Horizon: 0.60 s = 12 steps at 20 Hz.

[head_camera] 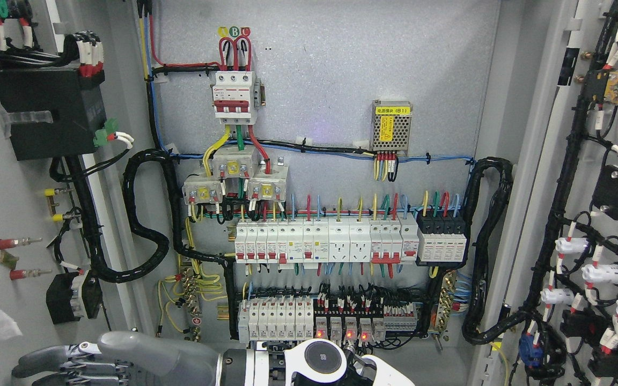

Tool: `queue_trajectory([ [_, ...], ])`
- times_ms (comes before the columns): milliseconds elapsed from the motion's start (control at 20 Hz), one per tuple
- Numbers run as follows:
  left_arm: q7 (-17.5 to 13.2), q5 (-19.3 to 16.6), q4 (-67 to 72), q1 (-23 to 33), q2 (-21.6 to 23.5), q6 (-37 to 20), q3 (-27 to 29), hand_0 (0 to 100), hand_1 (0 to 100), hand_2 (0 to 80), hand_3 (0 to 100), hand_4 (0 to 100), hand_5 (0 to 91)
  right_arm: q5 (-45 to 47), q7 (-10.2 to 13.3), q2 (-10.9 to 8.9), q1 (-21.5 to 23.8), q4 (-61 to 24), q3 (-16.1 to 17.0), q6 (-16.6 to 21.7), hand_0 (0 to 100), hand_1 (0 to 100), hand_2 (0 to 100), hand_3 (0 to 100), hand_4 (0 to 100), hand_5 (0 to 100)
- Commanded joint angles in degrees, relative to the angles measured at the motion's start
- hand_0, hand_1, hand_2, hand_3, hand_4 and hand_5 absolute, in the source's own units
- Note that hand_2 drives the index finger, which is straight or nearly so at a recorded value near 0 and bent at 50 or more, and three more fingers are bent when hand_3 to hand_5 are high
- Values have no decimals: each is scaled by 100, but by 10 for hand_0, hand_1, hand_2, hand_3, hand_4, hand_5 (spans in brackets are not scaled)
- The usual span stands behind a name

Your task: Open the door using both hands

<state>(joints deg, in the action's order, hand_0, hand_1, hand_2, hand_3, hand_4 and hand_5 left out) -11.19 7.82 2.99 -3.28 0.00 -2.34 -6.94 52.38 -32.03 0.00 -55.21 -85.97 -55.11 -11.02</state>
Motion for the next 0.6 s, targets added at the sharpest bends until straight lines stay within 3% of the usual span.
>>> queue_trajectory([
  [0,2,0,0,-50,123,-3,9,289,0,28,28,33,0,35,4,0,-244,80,-352,3,219,0,0,0,0,0],
  [551,2,9,-9,-120,132,-3,9,288,0,28,28,33,0,404,12,0,-667,265,-466,-6,219,0,0,0,0,0],
])
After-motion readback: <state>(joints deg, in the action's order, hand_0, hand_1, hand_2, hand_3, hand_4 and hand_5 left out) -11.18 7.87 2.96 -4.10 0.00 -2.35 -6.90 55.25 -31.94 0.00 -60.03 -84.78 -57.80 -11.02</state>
